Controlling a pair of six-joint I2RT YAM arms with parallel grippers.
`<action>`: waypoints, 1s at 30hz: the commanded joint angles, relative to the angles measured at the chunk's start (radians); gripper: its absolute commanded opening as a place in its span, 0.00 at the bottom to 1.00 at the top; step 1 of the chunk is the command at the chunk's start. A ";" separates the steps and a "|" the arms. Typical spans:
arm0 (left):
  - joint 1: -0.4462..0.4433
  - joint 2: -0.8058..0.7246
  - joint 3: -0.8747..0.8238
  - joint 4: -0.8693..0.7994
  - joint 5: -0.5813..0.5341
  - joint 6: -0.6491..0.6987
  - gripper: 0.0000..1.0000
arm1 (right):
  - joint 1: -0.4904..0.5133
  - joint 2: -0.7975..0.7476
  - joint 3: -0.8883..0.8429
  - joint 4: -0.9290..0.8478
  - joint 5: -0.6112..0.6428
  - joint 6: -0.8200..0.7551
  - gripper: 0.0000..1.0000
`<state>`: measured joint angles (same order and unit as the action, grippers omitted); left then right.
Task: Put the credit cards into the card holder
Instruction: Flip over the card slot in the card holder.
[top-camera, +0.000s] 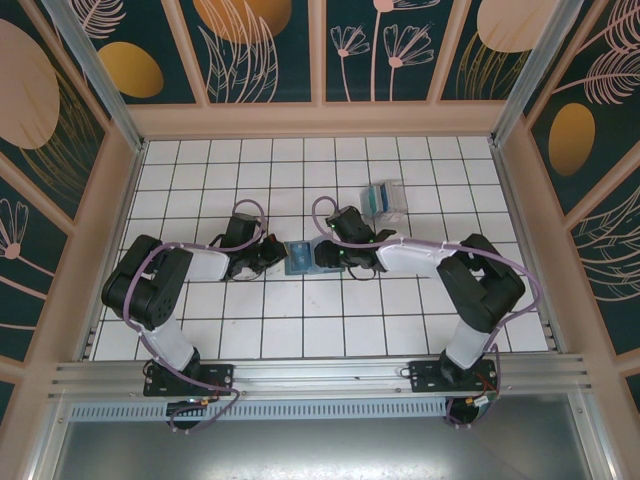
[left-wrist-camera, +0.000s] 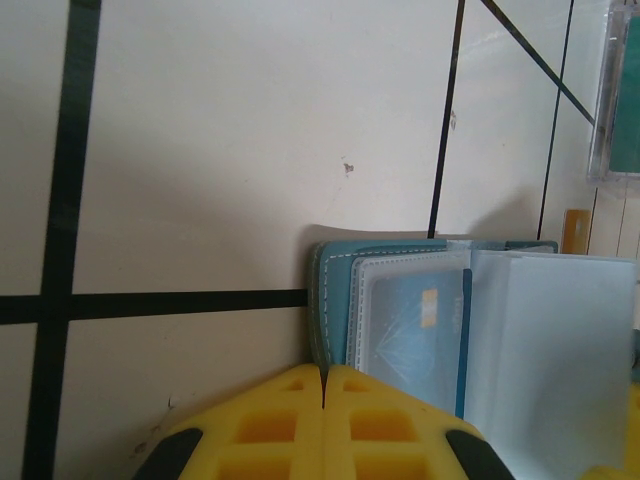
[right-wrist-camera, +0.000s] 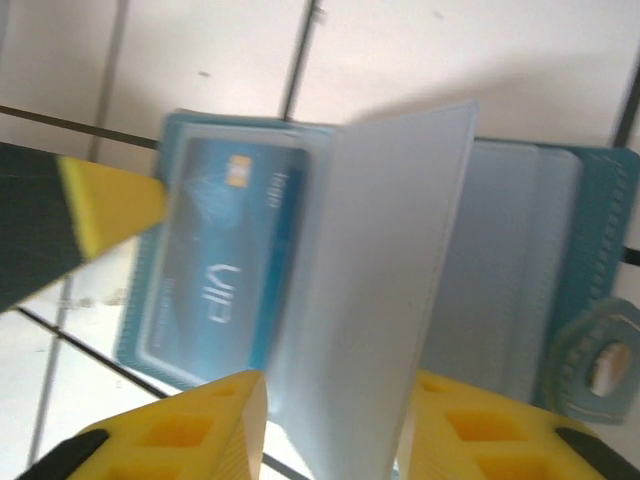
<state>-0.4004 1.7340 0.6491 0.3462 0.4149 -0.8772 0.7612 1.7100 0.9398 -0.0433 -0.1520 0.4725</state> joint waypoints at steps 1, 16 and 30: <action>-0.005 0.018 0.009 -0.046 0.002 0.004 0.00 | 0.009 -0.039 -0.016 0.099 -0.083 -0.006 0.33; 0.000 -0.054 0.006 -0.013 -0.015 -0.012 0.35 | 0.003 0.084 -0.069 0.353 -0.282 0.112 0.30; 0.006 0.043 0.022 0.059 0.053 -0.028 0.42 | -0.054 0.131 -0.128 0.486 -0.377 0.191 0.34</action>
<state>-0.3969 1.7294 0.6575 0.3927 0.4500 -0.9047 0.7208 1.8168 0.8364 0.3801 -0.4873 0.6346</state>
